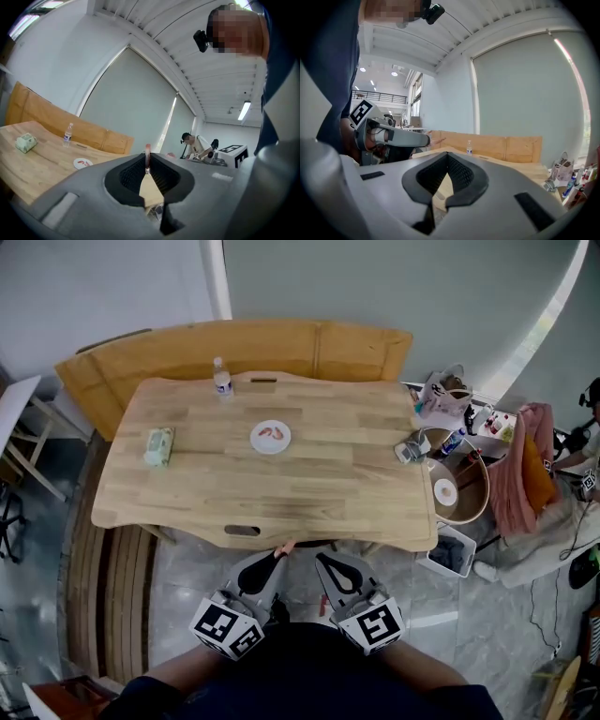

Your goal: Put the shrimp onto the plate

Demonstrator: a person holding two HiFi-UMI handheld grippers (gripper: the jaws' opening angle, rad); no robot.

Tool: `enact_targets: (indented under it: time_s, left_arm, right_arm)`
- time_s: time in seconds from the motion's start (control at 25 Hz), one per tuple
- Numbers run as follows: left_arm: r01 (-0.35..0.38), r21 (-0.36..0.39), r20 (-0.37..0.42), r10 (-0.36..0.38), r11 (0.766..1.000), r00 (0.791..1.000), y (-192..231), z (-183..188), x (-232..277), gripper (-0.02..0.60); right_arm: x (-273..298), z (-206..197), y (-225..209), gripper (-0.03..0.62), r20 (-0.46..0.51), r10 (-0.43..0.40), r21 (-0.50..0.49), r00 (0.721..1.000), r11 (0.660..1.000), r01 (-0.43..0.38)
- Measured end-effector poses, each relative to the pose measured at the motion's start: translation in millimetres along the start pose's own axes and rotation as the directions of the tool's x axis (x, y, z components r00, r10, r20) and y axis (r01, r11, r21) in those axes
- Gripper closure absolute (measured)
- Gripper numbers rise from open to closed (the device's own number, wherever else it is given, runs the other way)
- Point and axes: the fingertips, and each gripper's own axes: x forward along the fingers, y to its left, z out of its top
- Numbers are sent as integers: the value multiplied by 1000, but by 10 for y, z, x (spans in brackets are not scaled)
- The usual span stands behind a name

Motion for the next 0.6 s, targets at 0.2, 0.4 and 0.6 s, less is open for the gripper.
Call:
enact_targets:
  time_s: [0.2,0.4,0.6]
  left_arm:
    - [19,-13,13,-19,1000,1000,515,257,162,548]
    - [37,-48,16,-36,998,999,955,421,293,548]
    - [35,-71,9,-34,997,999,1242,487,427,548]
  right_arm:
    - [520,135,-72,585,-17,-11,-13,1000,1000,11]
    - [942,219,-141,585,-32,-36,-9,999,999,35]
    - [1210,256,-258,585,-30,-51,1,998,999,51]
